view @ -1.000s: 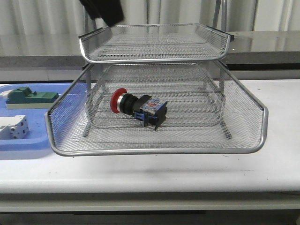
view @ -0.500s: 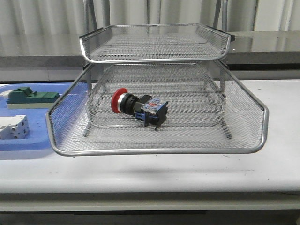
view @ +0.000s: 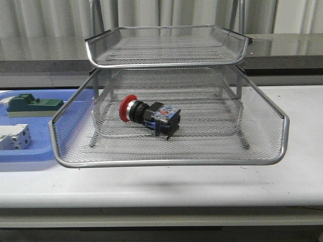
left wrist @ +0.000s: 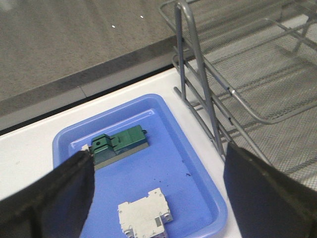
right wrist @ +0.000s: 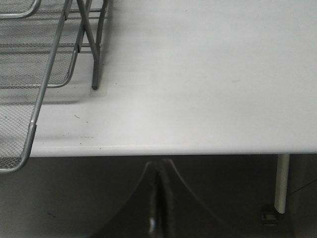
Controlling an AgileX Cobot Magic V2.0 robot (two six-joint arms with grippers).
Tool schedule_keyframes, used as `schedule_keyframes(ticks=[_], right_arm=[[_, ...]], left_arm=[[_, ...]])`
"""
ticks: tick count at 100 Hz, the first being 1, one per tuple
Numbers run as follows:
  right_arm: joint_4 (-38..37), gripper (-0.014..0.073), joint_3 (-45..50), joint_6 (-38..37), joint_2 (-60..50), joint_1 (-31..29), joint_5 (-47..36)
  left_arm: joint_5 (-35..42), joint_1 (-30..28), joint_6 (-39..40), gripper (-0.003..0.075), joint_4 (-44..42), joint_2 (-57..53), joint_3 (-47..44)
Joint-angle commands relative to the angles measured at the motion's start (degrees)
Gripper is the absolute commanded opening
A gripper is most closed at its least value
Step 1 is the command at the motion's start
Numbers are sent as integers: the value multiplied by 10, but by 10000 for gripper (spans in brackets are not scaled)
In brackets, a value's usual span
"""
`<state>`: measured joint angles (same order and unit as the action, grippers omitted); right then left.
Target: Place button on rack with both arms
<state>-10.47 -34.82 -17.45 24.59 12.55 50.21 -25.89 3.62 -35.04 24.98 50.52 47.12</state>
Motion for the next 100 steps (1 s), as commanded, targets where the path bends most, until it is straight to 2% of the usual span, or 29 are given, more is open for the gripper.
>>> schedule_keyframes(ticks=[1,21,41,54,69,92,100], right_arm=[[-13,-109,-20,1,4,2,-40],[-13,-109,-20,1,4,2,-40],[-13,-109,-20,1,4,2,-40],[-13,-109,-20,1,4,2,-40],[-13,-109,-20,1,4,2,-40],[-13,-109,-20,1,4,2,-40],[-13,-109,-20,1,4,2,-40]], left_arm=[[117,-1,5,511,33,-54,-52],[214,-1,6,511,86,-180,-193],[259,-1,6,511,135,-272,-277],[299,-1,6,511,138,-318,-322],[340,-1,6,510,146,-339,-343],[343,-1,6,509,146,-339,-343],[346,-1,6,464,146,-339,-343]])
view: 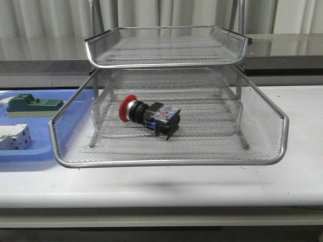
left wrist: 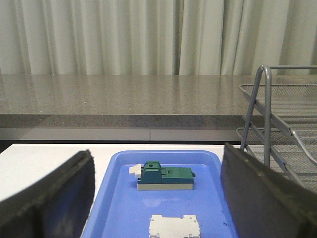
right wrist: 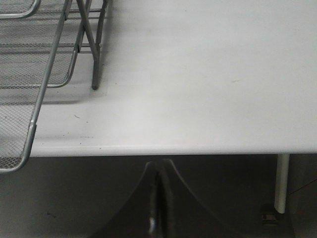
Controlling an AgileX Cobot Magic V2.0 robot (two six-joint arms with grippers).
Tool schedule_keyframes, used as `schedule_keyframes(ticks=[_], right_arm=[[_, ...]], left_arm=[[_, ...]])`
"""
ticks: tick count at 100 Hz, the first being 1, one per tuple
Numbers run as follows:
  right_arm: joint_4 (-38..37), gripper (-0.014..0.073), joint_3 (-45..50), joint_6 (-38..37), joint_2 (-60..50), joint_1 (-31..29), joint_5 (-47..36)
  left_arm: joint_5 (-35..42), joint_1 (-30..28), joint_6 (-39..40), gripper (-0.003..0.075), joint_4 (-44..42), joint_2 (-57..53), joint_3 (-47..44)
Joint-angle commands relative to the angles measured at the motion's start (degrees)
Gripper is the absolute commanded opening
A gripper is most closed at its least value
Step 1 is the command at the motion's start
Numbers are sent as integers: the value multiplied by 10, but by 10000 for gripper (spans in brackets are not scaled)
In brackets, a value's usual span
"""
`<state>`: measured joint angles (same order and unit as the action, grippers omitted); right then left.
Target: Place button on rack with both arms
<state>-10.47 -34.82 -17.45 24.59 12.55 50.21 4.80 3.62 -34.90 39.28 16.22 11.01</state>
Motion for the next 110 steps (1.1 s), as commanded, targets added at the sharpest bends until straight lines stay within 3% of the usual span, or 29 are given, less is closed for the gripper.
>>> schedule_keyframes(ticks=[1,11,30,85,110], right_arm=[[-13,-109,-20,1,4,2,-40],[-13,-109,-20,1,4,2,-40],[-13,-109,-20,1,4,2,-40],[-11,-109,-20,1,4,2,-49],[62,-108,-20,1,46,2,-69]], left_arm=[[39,-1,4,457,3,4,18],[40,-1,4,321,3,4,18],[40,-1,4,-20,3,4,18],[40,-1,4,-20,3,4,18],[40,-1,4,-20,3,4,18]])
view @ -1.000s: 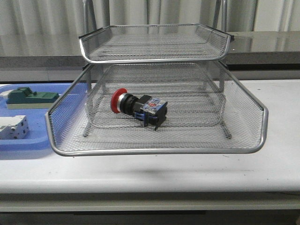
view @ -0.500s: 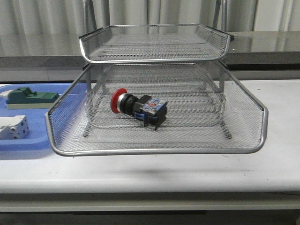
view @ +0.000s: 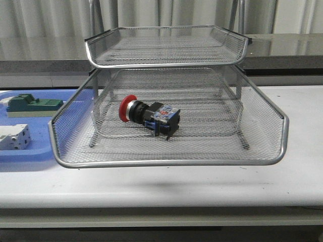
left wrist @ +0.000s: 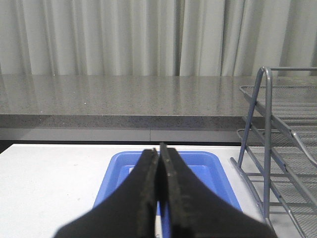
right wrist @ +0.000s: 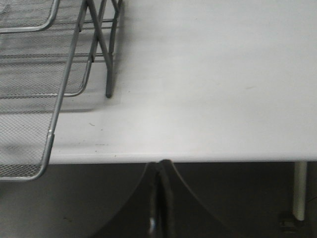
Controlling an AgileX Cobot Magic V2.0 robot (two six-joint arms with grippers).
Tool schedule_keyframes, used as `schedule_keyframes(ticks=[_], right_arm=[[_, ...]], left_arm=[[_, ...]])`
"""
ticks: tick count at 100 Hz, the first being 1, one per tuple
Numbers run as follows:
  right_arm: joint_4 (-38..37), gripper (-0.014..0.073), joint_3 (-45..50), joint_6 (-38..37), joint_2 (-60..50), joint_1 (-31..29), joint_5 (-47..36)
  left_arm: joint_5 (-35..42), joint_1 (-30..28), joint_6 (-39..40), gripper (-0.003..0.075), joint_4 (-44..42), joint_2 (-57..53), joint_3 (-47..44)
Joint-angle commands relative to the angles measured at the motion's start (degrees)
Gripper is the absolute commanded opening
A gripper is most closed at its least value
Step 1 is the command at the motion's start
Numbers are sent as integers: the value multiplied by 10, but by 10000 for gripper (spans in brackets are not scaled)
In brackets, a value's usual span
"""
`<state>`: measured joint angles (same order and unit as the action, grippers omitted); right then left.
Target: Place button on rack with both arms
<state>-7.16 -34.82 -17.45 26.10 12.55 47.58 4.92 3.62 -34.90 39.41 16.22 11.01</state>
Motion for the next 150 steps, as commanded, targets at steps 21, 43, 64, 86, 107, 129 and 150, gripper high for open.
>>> schedule_keyframes(ticks=[21,43,64,86,107,129,150], right_arm=[[141,-108,-20,2,142,2,-43],[211,-108,-20,55,245,34,-43],[221,-108,-20,55,316,104,-61],[239,-108,-20,55,374,177,-130],[252,-108,-20,55,439,239,-215],[253,-108,-20,55,488,293,-281],[253,-103,-20,55,503,299,-324]], left_arm=[[39,-1,4,-20,2,4,18],[39,-1,4,-20,2,4,18],[39,-1,4,-20,2,4,18],[39,-1,4,-20,2,4,18],[39,-1,4,-20,2,4,18],[39,-1,4,-20,2,4,18],[39,-1,4,-20,2,4,18]])
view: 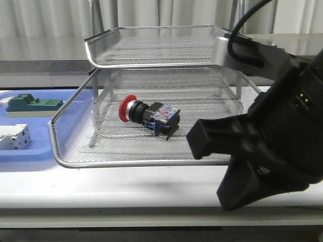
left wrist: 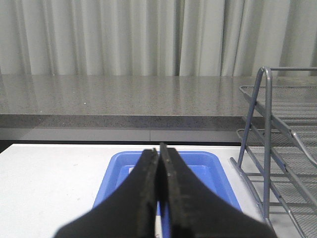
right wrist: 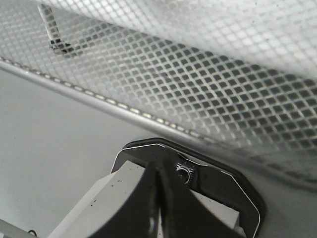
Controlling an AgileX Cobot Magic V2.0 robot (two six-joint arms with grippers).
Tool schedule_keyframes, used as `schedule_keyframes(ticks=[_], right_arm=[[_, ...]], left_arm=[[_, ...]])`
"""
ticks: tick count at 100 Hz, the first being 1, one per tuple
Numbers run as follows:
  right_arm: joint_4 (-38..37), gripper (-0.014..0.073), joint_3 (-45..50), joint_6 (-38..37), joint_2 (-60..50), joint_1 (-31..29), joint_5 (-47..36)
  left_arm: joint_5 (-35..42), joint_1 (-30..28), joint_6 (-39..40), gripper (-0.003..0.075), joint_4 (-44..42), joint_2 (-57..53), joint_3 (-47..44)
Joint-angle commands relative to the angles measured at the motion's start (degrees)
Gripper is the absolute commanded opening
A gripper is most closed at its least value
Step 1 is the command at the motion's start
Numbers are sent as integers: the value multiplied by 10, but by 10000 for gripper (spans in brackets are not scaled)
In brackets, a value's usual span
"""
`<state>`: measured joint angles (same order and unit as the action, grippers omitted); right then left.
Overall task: Place button on rack with both arms
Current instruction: 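Push the pulled-out tray back into the rack with the right gripper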
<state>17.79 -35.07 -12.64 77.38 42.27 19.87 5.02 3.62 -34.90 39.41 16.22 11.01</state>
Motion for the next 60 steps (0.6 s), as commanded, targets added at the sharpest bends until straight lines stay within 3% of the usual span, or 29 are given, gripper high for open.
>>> schedule_keyframes(ticks=[1,26,60], right_arm=[[4,-102,-17,7,-9,1,-49],[4,-99,-18,7,-1,-5,-115],[-40,-99,-82,7,54,-16,-120]], left_arm=[[38,-1,4,-20,2,4,18],[38,-1,4,-20,2,4,18],[38,-1,4,-20,2,4,18]])
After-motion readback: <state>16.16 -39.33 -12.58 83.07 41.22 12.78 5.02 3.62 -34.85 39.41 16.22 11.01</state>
